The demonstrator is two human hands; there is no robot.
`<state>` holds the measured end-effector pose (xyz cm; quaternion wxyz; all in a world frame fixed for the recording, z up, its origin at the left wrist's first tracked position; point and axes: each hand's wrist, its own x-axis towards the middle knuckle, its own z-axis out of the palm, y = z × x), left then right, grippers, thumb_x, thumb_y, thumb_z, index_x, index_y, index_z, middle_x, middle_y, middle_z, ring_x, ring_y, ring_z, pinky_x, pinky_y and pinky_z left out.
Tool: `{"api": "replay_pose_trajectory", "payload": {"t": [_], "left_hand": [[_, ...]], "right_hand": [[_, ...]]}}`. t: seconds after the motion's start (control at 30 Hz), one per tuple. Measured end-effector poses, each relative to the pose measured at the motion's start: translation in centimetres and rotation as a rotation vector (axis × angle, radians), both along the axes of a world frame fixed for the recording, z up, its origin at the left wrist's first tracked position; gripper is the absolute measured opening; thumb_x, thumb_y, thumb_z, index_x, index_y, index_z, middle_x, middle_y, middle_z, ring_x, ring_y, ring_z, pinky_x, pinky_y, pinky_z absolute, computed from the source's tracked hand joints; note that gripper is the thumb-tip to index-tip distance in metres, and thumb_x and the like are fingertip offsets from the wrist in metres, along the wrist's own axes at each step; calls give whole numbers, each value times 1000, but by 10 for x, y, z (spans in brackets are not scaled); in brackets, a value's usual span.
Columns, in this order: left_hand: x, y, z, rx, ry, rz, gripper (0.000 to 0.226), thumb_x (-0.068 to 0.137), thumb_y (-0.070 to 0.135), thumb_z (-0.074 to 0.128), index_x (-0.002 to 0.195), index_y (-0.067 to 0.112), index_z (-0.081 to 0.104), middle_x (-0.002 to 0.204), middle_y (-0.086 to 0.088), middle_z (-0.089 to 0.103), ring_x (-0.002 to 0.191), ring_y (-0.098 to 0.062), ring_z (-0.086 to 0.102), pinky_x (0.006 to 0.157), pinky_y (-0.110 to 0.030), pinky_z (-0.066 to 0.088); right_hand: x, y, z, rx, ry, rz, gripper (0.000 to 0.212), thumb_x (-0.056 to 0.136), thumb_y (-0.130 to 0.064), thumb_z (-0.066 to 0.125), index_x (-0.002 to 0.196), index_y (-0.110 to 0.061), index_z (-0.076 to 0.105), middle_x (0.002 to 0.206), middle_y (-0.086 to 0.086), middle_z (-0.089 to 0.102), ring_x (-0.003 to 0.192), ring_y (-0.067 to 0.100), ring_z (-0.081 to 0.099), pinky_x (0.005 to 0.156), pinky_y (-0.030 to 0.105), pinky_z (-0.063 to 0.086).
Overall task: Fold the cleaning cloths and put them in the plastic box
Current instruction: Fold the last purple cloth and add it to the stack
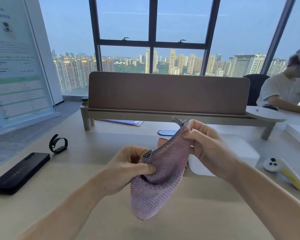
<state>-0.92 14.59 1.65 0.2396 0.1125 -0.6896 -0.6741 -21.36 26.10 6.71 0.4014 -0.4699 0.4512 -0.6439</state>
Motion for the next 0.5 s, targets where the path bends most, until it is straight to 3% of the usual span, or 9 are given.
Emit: {"api": "replay_pose_trajectory", "payload": {"t": [0.13, 0.2, 0.3, 0.4, 0.5], "left_hand": [[12, 3, 14, -70, 29, 91, 56, 60, 35, 98, 63, 7, 50, 66, -18, 42, 64, -28, 40, 58, -32, 29], [25, -3, 21, -103, 64, 163, 48, 60, 44, 96, 66, 17, 57, 64, -5, 50, 59, -16, 46, 52, -23, 35], [44, -10, 27, -217, 58, 282, 25, 78, 32, 85, 79, 18, 65, 71, 7, 56, 64, -8, 50, 58, -15, 42], [60, -6, 30, -435, -1, 381, 6, 85, 12, 73, 89, 14, 69, 80, 9, 65, 74, -13, 58, 68, -14, 48], [73, 6, 37, -529, -11, 476, 11, 89, 7, 71, 91, 18, 71, 85, 7, 72, 82, -6, 68, 71, -14, 53]], "right_hand": [[-15, 14, 5, -14, -46, 14, 20, 83, 1, 70, 89, -13, 57, 78, 4, 61, 67, 12, 58, 60, 21, 51], [-21, 25, 8, 25, -12, 0, 32, 76, -4, 72, 106, -10, 60, 85, 11, 65, 69, 14, 62, 61, 20, 54], [-30, 41, 12, 116, 108, -17, 59, 68, -14, 79, 124, -8, 64, 95, 18, 67, 76, 17, 68, 65, 21, 59], [-32, 52, 12, 184, 350, -53, 44, 74, -19, 79, 116, -9, 71, 100, 25, 69, 86, 19, 69, 76, 25, 61], [-24, 62, 14, 144, 482, -96, 30, 77, -13, 76, 104, -1, 72, 105, 23, 74, 87, 22, 70, 78, 27, 62]]}}
